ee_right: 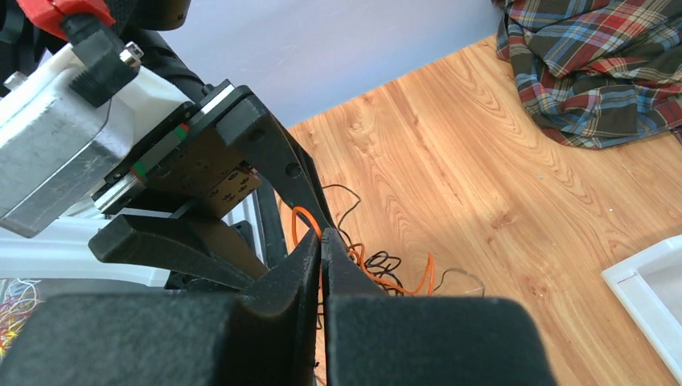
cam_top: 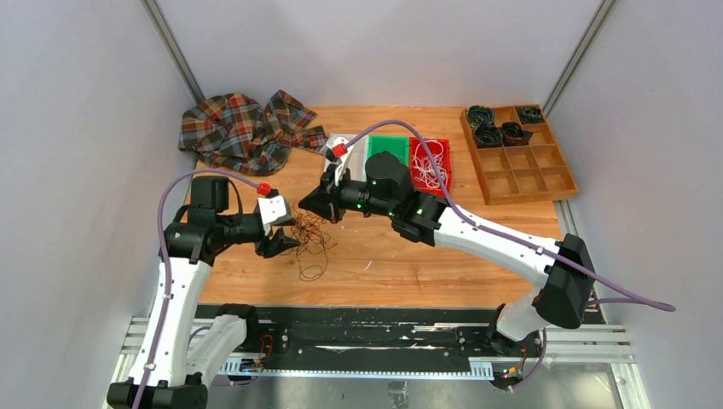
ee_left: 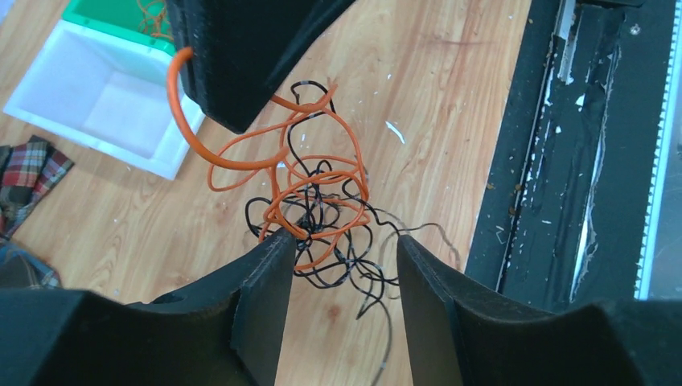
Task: Untangle the cables
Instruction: Untie the cable.
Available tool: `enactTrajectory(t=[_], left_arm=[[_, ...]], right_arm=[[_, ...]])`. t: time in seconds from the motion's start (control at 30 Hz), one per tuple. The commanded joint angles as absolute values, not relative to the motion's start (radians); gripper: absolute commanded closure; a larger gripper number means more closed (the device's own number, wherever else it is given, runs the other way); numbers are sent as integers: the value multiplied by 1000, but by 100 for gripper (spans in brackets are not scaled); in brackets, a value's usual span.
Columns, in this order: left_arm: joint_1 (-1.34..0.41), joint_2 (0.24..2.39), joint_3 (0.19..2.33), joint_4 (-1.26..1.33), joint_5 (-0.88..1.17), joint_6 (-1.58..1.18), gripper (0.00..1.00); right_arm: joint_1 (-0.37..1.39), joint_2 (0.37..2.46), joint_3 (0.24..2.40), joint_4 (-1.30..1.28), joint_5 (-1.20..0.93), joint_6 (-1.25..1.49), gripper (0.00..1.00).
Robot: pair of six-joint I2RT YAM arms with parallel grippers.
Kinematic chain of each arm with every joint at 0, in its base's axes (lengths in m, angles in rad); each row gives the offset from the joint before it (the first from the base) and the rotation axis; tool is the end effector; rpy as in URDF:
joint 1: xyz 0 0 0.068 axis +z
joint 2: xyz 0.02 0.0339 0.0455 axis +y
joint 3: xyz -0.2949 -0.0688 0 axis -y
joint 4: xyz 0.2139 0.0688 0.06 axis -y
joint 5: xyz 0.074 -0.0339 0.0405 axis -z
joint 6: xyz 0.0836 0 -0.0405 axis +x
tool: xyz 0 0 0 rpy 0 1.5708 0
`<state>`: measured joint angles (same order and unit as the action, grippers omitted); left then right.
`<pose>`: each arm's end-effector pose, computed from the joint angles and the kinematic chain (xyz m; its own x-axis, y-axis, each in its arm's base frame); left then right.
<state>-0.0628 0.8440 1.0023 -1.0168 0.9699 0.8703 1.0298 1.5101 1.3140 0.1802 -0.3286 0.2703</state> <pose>0.1005 -0.0754 0.3351 -0.0485 0.4362 -0.8986 0.9472 0.3056 0.0973 0.1709 0.3368 0.4226 -0.2689 0.0432 -0.9622 -0.9398 0.2068 0.2719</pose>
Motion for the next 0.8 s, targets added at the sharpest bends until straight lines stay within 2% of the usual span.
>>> enactTrajectory(t=[0.0,0.07,0.17,0.27,0.37,0.6,0.77], left_arm=[[-67,799,963,-917,977,806,47],[-67,791,918,-844,940,709,48],[-67,730,792,-599,835,433,59],[-67,659,710,-449,771,331,76],[-67,649,699,-426,737,296,88],[-67,740,765,-582,712,456,91],[-67,781,779,-585,546,519,99]], right_arm=[[1044,1492,1323,191,-372,282,99],[1044,1482,1320,202,-396,292,99],[1043,1459,1331,193,-409,285,99],[1040,1436,1345,168,-387,272,99],[1024,1421,1364,114,-369,259,100],[972,1324,1310,48,-268,253,99],[881,1237,1274,28,-254,300,99]])
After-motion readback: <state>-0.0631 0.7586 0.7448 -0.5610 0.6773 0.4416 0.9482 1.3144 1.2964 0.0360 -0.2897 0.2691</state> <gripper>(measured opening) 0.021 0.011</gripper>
